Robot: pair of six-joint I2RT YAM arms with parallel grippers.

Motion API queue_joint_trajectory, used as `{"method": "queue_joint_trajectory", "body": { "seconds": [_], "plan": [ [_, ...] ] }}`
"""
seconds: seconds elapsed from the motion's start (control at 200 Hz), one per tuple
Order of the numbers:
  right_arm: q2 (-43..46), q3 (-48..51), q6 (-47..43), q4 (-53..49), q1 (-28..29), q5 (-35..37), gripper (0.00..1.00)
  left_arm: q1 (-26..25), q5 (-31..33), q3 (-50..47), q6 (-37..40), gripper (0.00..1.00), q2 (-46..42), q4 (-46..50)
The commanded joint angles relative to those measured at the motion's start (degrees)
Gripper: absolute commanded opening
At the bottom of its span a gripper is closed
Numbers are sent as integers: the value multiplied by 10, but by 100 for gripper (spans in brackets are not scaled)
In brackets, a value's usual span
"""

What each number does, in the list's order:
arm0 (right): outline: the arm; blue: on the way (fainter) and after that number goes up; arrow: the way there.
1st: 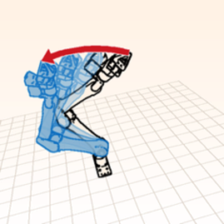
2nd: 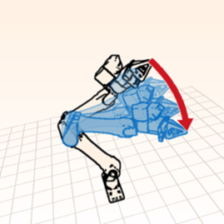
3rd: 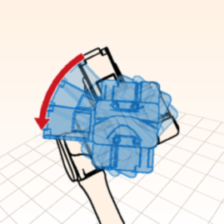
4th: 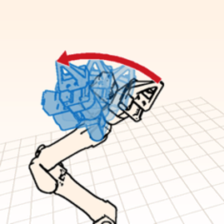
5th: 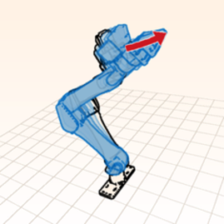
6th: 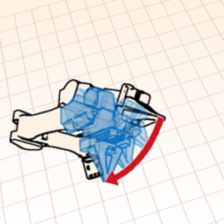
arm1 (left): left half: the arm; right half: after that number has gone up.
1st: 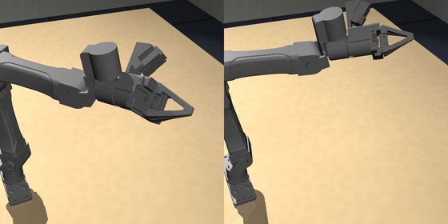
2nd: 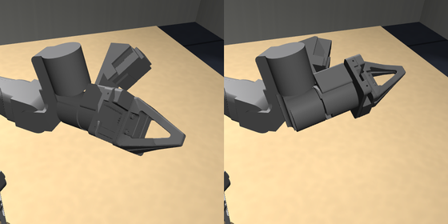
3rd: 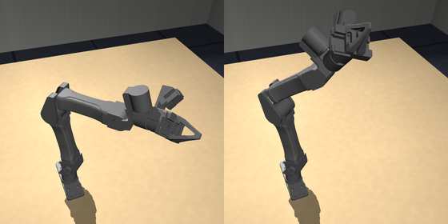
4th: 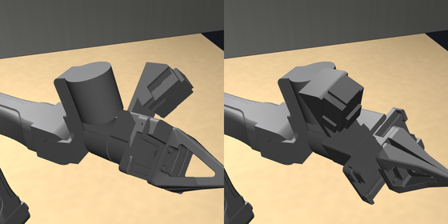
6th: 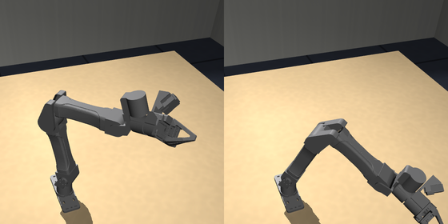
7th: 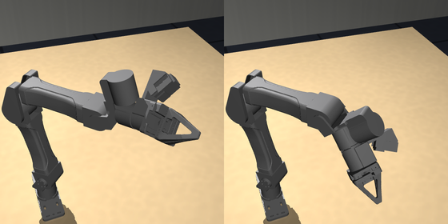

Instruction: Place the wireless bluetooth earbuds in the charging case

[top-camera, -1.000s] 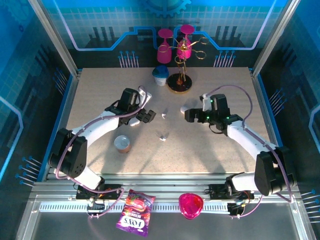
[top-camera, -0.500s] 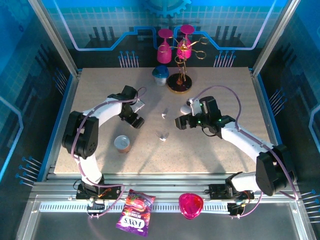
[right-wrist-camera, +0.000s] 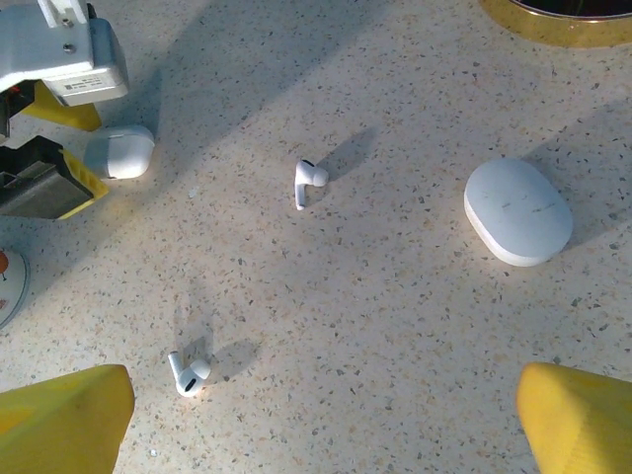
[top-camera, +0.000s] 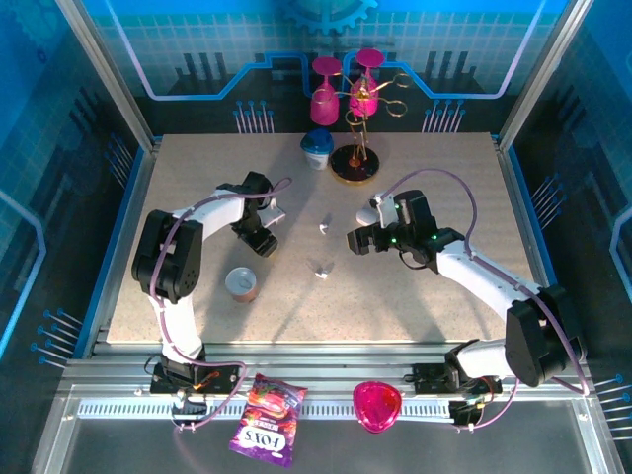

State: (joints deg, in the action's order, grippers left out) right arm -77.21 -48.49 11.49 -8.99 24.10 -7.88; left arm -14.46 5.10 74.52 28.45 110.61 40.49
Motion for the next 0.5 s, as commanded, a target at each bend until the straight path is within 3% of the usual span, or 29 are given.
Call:
{"method": "queue_joint_trajectory", "body": {
  "seconds": [0.0, 0.495],
  "plan": [
    [-7, -4, -8, -1, 6, 5, 100, 4, -14, 7, 7, 71, 13, 17],
    [-5, -1, 0, 3, 6, 1, 100, 4, -29, -11, 7, 56, 22, -18]
  ]
}}
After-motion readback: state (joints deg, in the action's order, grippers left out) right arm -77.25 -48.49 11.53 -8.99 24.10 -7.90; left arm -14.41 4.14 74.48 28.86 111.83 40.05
